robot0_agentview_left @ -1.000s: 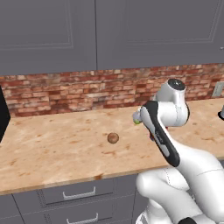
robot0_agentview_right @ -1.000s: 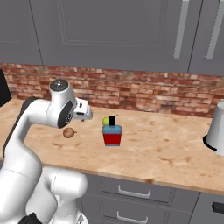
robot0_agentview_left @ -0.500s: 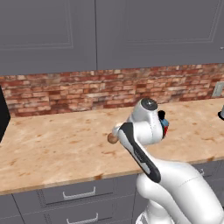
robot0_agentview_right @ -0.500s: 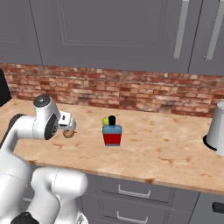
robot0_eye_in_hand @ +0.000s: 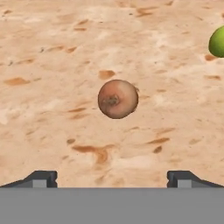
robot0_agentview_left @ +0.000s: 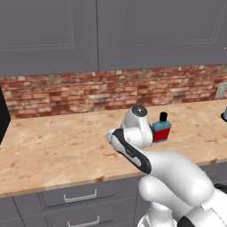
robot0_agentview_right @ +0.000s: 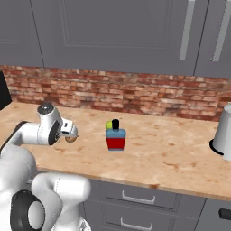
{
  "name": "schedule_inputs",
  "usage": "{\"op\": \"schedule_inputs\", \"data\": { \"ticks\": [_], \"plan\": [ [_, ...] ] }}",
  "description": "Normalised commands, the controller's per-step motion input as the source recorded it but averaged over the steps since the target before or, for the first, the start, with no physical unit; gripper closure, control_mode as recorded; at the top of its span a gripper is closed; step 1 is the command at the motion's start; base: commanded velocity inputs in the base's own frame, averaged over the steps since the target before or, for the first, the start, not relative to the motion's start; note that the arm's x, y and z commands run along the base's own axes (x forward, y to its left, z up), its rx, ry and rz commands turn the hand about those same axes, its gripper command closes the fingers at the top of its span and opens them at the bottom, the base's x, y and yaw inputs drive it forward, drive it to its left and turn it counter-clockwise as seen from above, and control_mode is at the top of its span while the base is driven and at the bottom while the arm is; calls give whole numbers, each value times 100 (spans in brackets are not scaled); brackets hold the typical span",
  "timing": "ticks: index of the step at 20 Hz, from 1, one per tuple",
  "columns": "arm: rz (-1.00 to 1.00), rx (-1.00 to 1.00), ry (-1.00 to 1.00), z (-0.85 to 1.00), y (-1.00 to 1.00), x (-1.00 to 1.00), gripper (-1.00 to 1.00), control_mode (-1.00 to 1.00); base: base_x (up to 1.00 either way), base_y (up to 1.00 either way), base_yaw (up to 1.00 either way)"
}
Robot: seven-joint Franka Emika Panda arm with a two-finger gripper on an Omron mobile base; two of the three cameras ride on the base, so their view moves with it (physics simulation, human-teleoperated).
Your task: Place the liquor on the top shelf of the fridge to keep it out of children's reach, and place the onion and pear on lower shelves for easy access.
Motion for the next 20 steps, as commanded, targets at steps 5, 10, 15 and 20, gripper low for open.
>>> {"op": "schedule_inputs", "data": {
  "ticks": [5, 10, 15, 20],
  "plan": [
    [0, 0, 9, -10, 0, 38, -100, -100, 0, 0, 0],
    [0, 0, 7, -25, 1, 36, -100, -100, 0, 0, 0],
    [0, 0, 6, -29, 0, 32, -100, -100, 0, 0, 0],
    [0, 0, 4, -30, 5, 31, -100, -100, 0, 0, 0]
  ]
}}
